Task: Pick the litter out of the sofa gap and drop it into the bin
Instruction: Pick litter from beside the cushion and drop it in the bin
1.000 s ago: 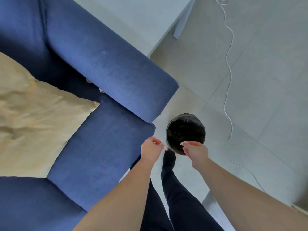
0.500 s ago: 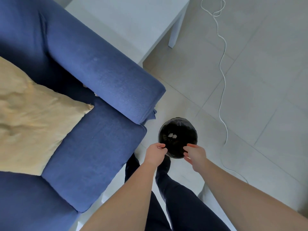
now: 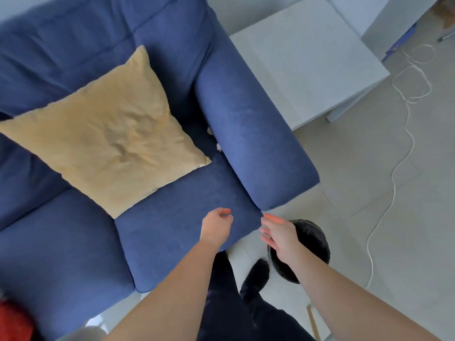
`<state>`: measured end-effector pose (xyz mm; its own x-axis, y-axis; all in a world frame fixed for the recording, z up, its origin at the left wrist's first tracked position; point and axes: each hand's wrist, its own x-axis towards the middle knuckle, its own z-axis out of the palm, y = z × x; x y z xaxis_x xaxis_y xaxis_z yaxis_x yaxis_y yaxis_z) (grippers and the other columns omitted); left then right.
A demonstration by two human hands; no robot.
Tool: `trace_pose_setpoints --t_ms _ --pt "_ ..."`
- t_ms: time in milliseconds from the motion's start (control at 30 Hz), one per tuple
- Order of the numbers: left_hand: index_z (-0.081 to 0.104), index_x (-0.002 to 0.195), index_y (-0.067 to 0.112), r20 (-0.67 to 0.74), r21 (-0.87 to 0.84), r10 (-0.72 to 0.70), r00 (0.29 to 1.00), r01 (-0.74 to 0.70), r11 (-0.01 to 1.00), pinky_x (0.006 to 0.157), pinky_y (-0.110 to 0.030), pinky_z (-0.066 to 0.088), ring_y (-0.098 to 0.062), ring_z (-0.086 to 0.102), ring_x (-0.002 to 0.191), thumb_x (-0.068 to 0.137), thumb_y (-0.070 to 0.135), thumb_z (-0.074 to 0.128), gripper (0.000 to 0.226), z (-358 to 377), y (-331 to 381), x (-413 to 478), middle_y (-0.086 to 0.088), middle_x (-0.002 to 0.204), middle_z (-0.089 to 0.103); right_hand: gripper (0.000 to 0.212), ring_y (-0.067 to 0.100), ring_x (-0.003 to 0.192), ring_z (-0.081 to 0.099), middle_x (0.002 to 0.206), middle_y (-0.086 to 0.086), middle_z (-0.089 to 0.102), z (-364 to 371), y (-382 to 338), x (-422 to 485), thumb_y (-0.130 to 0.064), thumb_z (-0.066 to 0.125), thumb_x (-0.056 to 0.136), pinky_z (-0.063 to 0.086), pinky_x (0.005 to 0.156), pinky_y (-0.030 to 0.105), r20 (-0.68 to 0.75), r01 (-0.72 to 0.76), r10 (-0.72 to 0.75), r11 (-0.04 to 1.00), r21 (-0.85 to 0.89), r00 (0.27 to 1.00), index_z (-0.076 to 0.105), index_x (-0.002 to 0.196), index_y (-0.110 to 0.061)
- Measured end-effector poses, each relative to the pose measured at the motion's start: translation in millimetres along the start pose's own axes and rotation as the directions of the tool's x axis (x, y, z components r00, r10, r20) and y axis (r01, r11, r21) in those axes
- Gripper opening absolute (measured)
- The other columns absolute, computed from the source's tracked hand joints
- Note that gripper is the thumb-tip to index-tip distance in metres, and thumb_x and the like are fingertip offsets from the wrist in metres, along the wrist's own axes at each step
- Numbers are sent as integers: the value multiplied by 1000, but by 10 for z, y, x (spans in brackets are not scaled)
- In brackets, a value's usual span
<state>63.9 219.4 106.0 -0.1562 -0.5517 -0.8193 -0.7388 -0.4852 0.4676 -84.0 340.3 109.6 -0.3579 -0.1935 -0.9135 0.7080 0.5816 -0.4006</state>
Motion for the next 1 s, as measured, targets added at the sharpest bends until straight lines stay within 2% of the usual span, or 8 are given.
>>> trace_pose_setpoints --t_ms 133,333,467,567,700,833,933,1000 --pt "67 141 23 -66 -36 33 997 -36 999 59 -22 51 -11 66 72 101 23 55 42 -448 186 319 4 114 74 27 17 100 78 112 4 77 640 -327 117 -18 79 93 64 66 24 17 13 -13 1000 -15 1000 75 120 -19" --pt "65 142 24 -124 -54 76 989 -84 995 58 -17 46 5 61 76 101 25 57 41 -912 538 1015 14 118 66 27 18 97 80 112 6 80 1486 -734 510 -22 85 89 66 69 27 10 -52 51 996 69 999 76 114 -20" --pt "65 141 18 -128 -1 135 982 -137 991 56 -23 45 -12 62 72 101 20 56 40 -1079 808 1540 11 99 67 38 18 98 80 111 6 81 1969 -946 860 -22 84 91 67 71 30 -6 -106 107 985 135 994 74 126 -16" --pt "64 142 16 -113 42 174 978 -170 985 75 -31 56 -28 72 97 102 18 56 41 -1155 1041 1940 -5 113 75 45 19 100 78 113 6 79 2251 -1088 1135 -20 81 95 66 72 30 -5 -123 126 974 190 992 68 137 -16" --pt "58 147 16 -97 81 184 978 -177 981 96 -39 57 -30 72 108 102 19 55 45 -1151 1265 2393 3 95 72 49 19 104 76 118 7 77 2534 -1261 1511 -16 74 100 65 83 35 4 -141 146 946 292 989 60 147 -15" --pt "54 152 13 -29 116 224 974 -219 969 112 -38 48 -30 62 131 105 16 55 48 -1067 1450 2809 -13 141 65 46 22 115 74 131 9 74 2747 -1329 1850 -17 69 104 63 84 36 32 -176 175 927 331 984 56 149 -14" --pt "60 146 16 -44 177 262 964 -251 952 109 -36 45 -36 61 127 103 13 57 44 -1034 1585 3143 -20 137 60 38 24 120 73 135 9 72 2877 -1328 2095 -20 68 105 63 85 36 7 -197 208 915 352 978 60 141 -9" --pt "66 139 17 -80 194 253 964 -234 953 102 -33 45 -38 62 121 102 12 57 39 -1030 1619 3356 -20 131 60 19 24 123 71 138 10 70 2957 -1334 2246 -21 67 106 62 94 37 -22 -210 239 894 396 971 66 118 -7"
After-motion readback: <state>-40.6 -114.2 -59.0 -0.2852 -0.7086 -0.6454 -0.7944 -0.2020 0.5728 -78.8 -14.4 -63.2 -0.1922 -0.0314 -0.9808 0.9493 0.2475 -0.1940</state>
